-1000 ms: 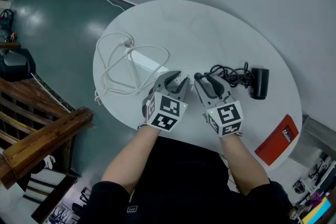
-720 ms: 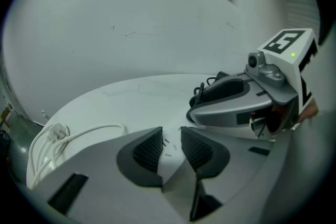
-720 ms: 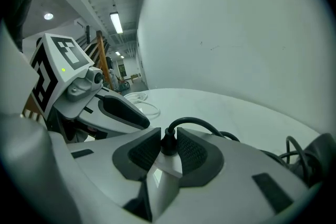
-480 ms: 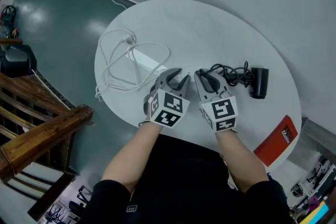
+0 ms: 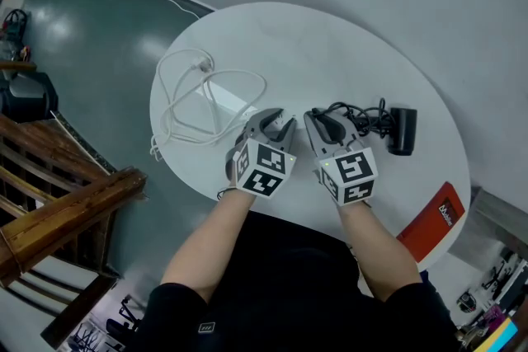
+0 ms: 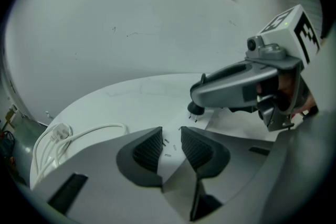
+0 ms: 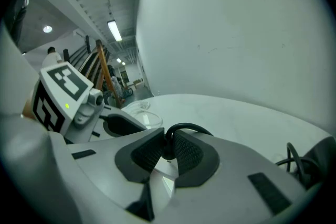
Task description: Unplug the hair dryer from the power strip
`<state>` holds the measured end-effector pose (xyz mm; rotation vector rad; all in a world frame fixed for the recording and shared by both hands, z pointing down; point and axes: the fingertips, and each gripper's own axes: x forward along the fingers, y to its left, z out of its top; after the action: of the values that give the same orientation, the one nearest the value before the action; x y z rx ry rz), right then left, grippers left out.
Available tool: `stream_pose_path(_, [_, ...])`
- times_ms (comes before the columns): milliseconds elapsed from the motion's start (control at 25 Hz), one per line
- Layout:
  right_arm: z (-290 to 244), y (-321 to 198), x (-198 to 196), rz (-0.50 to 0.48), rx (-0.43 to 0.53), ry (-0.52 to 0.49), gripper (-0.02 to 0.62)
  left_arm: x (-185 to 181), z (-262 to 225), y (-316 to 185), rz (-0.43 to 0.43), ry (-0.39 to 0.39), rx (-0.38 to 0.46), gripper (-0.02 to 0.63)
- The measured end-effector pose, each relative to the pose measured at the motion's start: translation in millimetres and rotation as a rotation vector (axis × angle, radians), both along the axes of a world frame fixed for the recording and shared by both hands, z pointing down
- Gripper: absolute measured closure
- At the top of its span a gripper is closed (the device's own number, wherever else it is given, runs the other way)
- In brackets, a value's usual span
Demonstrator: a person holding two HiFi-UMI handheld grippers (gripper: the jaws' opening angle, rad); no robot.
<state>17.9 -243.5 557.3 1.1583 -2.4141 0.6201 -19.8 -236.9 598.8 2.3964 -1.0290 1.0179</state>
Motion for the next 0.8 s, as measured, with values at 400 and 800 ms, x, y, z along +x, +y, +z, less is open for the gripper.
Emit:
stream_pose_path(400, [-51,-16,13,0.024,0.066,-0.062,0.526,-1,1,0,-0.007,-0.002,-0.010,0.487])
stream_pose_path(800, [-80,2,30,0.021,0.053,-0.132,0.526,-2,-1,-1,-0.028,0.019,0.002,0.488])
